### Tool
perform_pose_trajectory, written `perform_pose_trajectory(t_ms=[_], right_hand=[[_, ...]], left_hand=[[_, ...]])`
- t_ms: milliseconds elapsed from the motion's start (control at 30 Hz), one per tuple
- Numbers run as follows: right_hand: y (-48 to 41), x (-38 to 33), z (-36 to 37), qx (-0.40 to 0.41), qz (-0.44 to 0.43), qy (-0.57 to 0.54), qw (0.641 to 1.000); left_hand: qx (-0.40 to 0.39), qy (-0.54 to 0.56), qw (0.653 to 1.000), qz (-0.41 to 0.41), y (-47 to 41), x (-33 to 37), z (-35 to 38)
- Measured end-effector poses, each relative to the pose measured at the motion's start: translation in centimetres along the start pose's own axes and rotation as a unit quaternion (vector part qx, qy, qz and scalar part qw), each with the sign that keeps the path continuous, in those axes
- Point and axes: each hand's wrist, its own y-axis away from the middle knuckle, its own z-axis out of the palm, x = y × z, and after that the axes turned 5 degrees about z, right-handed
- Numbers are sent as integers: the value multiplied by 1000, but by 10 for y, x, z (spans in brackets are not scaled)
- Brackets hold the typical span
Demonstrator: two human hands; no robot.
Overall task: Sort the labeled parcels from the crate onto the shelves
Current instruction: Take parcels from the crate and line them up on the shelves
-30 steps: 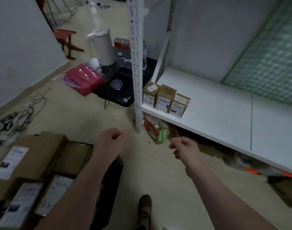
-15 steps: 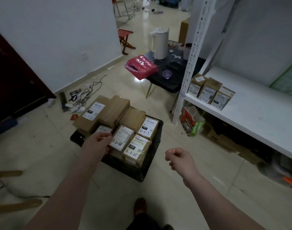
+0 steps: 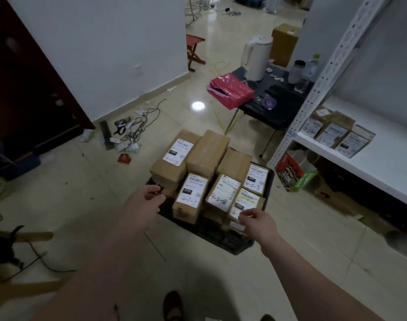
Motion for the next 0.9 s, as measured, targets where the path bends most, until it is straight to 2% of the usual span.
perform_pose_trajectory(t_ms=[133, 267, 467, 667, 900], right_hand=[[4, -26, 60, -36, -4, 20, 999], [1, -41, 83, -38, -8, 28, 999], [-38, -45, 84, 25, 47, 49, 997], [-82, -43, 92, 70, 120, 35, 990], [-124, -31, 110, 93, 166, 110, 976]], left_hand=[[-1, -42, 999, -14, -34, -19, -49], [-30, -50, 998, -5, -59, -23, -60], [-84, -48, 995, -5, -89, -27, -41], [-162, -101, 981, -26, -120, -29, -15], [-228, -147, 960, -68, -149, -45, 27]])
